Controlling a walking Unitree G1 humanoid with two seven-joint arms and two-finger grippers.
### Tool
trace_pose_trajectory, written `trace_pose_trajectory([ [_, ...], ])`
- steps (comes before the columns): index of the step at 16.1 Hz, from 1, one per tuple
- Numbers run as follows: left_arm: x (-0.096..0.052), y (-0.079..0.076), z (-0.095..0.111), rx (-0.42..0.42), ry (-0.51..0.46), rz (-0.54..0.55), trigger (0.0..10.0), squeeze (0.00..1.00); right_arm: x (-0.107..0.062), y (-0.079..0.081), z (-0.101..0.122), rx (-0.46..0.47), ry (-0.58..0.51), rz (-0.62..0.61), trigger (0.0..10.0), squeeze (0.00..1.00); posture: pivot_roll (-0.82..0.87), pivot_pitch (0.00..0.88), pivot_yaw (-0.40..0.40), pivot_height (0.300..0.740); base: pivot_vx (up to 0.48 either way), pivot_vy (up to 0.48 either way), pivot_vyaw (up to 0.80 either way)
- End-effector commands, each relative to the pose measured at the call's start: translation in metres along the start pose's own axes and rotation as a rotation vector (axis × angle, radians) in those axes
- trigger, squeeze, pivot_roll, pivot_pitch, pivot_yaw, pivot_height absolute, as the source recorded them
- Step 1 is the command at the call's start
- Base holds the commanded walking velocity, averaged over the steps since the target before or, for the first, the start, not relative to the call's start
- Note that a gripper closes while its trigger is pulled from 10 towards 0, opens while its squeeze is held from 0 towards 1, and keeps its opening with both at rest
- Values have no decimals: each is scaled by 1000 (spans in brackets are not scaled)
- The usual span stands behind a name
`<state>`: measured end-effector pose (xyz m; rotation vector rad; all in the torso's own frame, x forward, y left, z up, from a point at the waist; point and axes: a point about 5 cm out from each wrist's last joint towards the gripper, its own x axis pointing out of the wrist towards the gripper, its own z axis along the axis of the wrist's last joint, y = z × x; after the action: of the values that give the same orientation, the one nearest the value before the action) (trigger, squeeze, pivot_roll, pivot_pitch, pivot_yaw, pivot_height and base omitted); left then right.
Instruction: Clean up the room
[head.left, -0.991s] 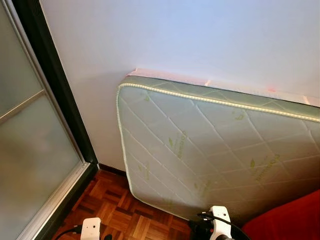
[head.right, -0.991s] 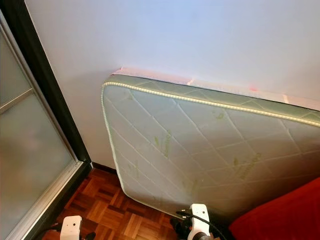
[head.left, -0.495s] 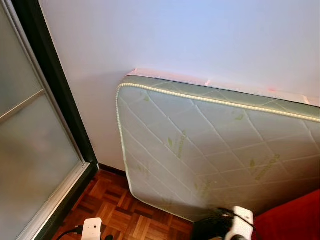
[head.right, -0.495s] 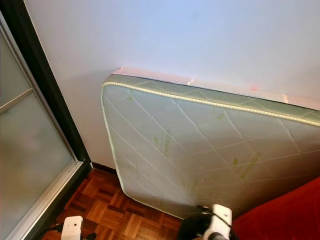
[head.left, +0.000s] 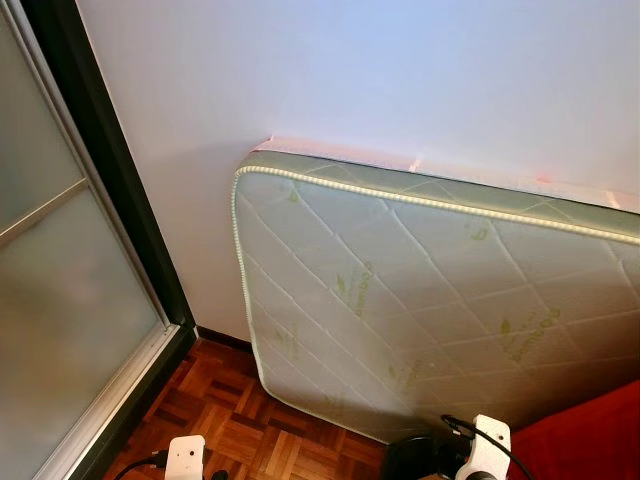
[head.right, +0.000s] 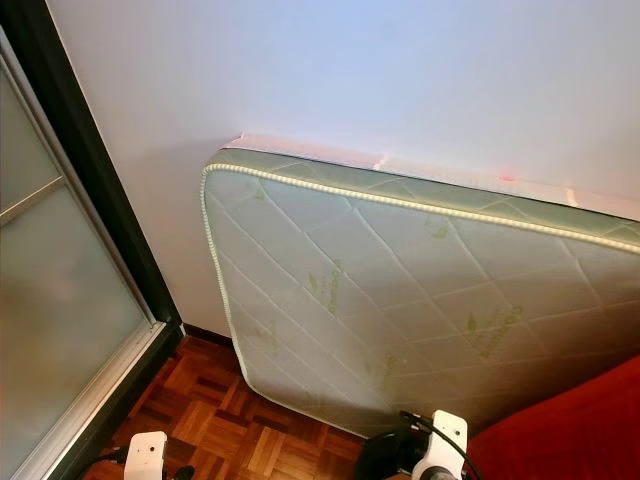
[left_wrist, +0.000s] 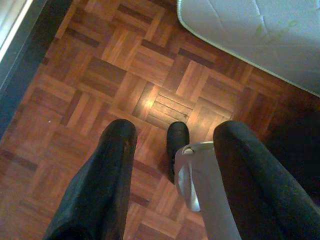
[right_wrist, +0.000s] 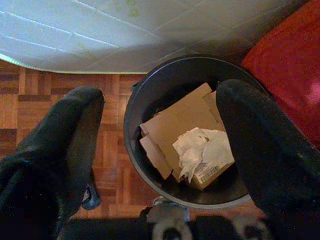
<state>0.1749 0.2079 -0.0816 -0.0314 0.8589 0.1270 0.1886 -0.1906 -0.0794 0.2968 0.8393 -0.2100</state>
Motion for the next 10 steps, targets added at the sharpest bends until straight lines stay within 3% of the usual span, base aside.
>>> trace_pose_trajectory([
  [1,0,-1,0,-6,11,6,10000,0,-1,-1,-3,7,16,3,10000,0,94,0,-45,740,0,0,0],
  [7,0,-1,-1,-7,11,4,10000,0,-1,5,-6,-9,23,22,10000,0,93,0,-45,740,0,0,0],
  [10,0,-1,-2,-9,10,4,10000,0,-1,5,-5,-14,21,22,10000,0,94,0,-46,740,0,269,0],
])
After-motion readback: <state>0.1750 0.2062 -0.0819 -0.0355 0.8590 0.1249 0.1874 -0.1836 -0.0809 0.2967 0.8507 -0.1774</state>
